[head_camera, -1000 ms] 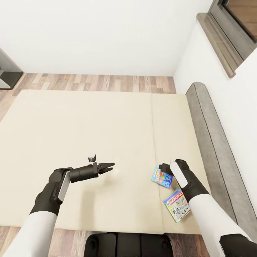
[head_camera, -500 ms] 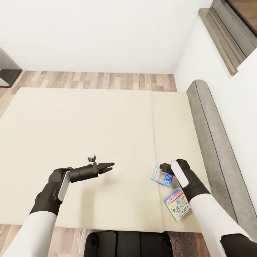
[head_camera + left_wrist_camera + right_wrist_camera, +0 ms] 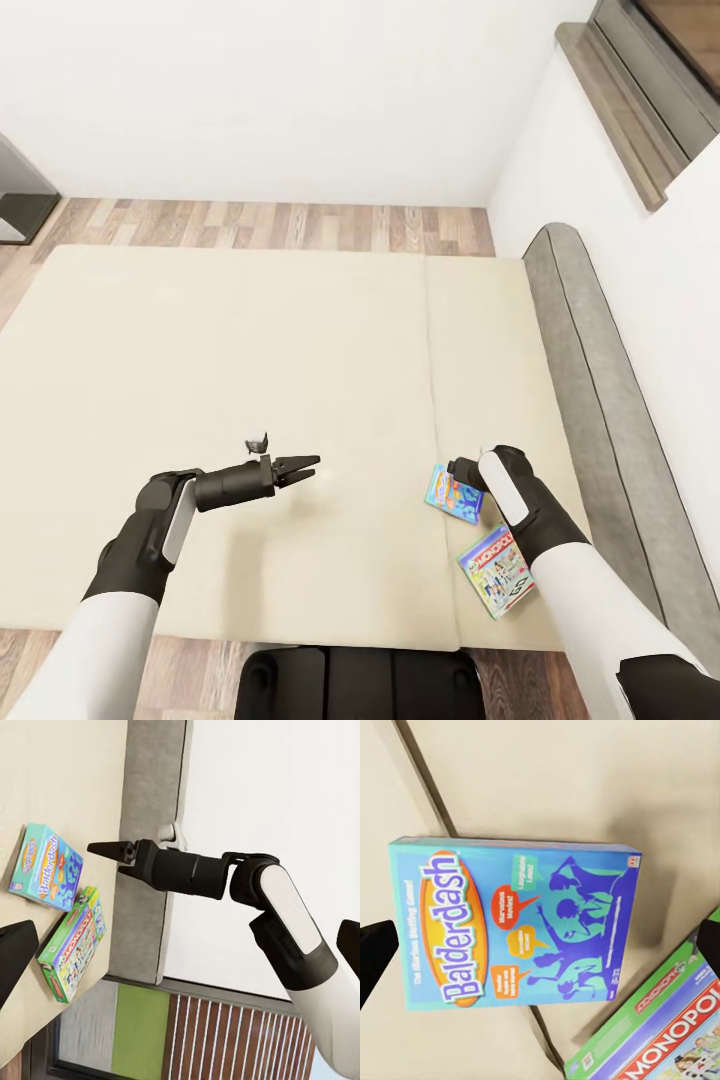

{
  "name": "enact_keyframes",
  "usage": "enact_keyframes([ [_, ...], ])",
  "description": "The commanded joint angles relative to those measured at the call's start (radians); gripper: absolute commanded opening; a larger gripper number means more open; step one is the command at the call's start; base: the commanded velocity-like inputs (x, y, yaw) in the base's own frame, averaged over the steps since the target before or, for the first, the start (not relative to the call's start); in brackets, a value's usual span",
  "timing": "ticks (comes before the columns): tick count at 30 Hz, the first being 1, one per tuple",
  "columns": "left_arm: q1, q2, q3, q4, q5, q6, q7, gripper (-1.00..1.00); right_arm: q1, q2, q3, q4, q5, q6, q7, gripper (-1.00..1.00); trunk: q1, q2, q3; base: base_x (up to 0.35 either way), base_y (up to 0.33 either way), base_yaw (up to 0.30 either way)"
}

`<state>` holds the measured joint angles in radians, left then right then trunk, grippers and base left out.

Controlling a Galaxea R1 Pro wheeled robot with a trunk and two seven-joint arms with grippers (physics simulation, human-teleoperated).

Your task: Put all the toys in the child's room - the three board games (two on the bed and one on the table), the two jigsaw puzzles on the table, and the tennis ball on the table - inside the toy box on the table in the child's room.

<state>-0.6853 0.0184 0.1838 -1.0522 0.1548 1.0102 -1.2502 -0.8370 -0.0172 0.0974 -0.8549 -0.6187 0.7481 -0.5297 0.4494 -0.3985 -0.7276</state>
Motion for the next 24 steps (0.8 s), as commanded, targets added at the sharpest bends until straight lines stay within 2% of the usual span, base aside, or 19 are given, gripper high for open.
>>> enact_keyframes([
  [1, 0.000, 0.000, 0.000, 0.000, 0.002, 0.007, -0.002, 1.00, -0.001, -0.001, 0.005, -0.001, -0.010, 0.002, -0.010, 1.00, 0.001, -0.002, -0.001, 0.000, 0.000, 0.000],
  [9, 0.000, -0.001, 0.000, 0.000, 0.002, 0.007, -0.002, 1.00, -0.001, -0.001, 0.005, -0.001, -0.010, 0.003, -0.010, 1.00, 0.001, -0.002, -0.003, 0.000, 0.000, 0.000],
  [24, 0.000, 0.000, 0.000, 0.000, 0.002, 0.007, -0.002, 1.00, -0.010, -0.001, 0.005, -0.001, -0.010, 0.005, -0.010, 1.00, 0.001, -0.002, -0.025, 0.000, 0.000, 0.000],
])
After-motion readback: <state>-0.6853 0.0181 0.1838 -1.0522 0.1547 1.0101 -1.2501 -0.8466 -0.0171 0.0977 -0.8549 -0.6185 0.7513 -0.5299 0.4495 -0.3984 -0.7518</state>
